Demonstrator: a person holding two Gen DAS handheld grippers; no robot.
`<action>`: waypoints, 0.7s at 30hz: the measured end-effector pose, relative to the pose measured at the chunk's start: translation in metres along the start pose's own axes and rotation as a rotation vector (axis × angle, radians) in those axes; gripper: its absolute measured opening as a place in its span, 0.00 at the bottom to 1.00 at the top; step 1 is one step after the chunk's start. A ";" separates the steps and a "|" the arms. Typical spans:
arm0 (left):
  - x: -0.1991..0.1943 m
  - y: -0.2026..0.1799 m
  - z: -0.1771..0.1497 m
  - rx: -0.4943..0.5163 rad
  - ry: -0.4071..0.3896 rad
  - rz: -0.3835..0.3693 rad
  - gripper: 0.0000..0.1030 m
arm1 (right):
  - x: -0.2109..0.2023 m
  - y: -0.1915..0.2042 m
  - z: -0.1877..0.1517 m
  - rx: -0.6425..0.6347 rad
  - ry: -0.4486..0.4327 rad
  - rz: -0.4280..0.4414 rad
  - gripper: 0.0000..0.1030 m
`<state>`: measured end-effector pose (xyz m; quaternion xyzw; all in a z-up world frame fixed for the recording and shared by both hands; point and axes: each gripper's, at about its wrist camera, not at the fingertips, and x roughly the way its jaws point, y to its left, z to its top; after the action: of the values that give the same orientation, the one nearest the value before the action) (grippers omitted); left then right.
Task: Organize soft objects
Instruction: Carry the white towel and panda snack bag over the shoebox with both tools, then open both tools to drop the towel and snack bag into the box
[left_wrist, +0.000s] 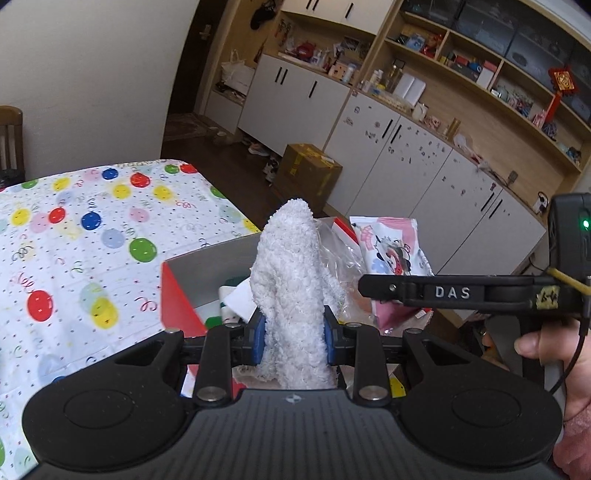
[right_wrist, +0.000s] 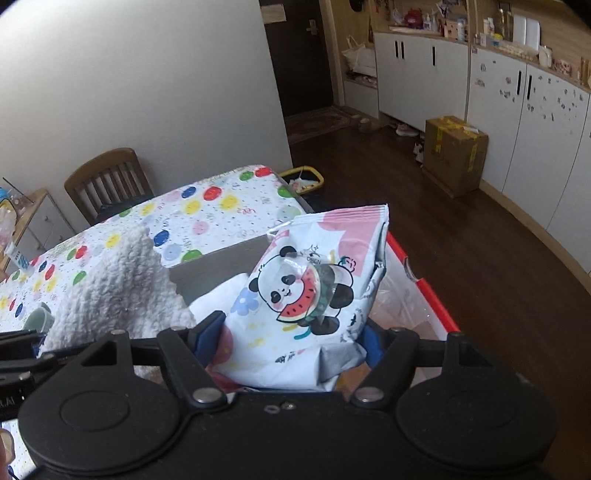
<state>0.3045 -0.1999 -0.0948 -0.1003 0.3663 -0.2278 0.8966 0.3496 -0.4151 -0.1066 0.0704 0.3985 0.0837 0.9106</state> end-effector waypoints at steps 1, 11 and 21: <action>0.004 -0.003 0.001 0.003 0.005 0.000 0.28 | 0.004 -0.003 0.001 0.001 0.006 0.001 0.70; 0.057 -0.006 0.005 -0.017 0.098 -0.014 0.28 | 0.044 -0.023 0.000 -0.009 0.085 0.000 0.70; 0.087 -0.007 -0.006 -0.009 0.166 0.039 0.28 | 0.057 -0.024 -0.006 -0.024 0.098 0.018 0.70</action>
<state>0.3525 -0.2481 -0.1495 -0.0781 0.4420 -0.2163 0.8670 0.3853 -0.4261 -0.1562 0.0589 0.4409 0.0998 0.8900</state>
